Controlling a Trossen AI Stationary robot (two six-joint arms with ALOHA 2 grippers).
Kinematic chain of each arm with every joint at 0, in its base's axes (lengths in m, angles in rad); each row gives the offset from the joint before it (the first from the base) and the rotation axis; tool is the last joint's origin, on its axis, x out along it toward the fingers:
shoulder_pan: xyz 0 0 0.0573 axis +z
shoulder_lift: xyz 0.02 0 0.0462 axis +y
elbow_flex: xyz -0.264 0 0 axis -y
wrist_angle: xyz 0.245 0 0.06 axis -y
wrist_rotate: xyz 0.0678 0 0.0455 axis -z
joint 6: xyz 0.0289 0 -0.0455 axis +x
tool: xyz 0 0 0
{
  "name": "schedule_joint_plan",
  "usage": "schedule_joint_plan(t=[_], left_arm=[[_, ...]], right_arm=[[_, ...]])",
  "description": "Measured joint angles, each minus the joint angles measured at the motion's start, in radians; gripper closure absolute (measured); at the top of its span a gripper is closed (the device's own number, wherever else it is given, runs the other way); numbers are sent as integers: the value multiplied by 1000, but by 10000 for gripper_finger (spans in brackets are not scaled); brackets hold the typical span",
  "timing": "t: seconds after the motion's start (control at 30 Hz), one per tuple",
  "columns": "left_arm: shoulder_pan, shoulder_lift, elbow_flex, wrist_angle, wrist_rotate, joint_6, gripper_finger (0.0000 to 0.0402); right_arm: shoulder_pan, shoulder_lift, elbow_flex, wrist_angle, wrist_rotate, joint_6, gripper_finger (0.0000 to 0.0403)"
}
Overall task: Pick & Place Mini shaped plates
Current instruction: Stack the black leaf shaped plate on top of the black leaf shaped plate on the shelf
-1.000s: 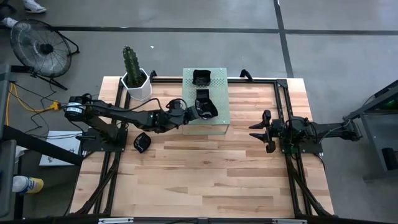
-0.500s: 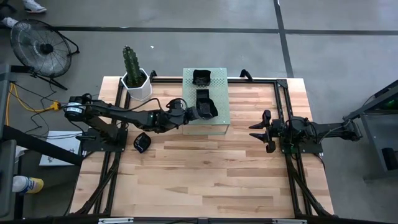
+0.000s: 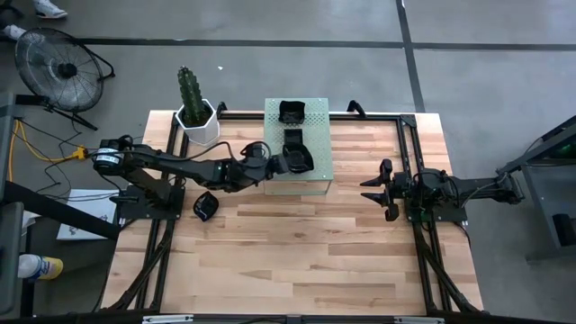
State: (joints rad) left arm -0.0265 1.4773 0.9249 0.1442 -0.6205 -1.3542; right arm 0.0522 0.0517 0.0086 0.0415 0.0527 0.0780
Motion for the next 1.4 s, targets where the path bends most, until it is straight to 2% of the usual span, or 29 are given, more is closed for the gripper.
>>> schedule_joint_plan(t=[0.4, 1.0, 1.3, 1.4], left_arm=[[0, -1, 0, 97, -1, 77, 245], [-27, -10, 0, 99, 52, 131, 245], [-29, -16, 0, 134, 30, 282, 245], [-35, -17, 0, 143, 9, 390, 245]], right_arm=[[0, 0, 0, 0, 0, 0, 263], [0, 0, 0, 0, 0, 0, 263], [0, 0, 0, 0, 0, 0, 263], [0, 0, 0, 0, 0, 0, 263]])
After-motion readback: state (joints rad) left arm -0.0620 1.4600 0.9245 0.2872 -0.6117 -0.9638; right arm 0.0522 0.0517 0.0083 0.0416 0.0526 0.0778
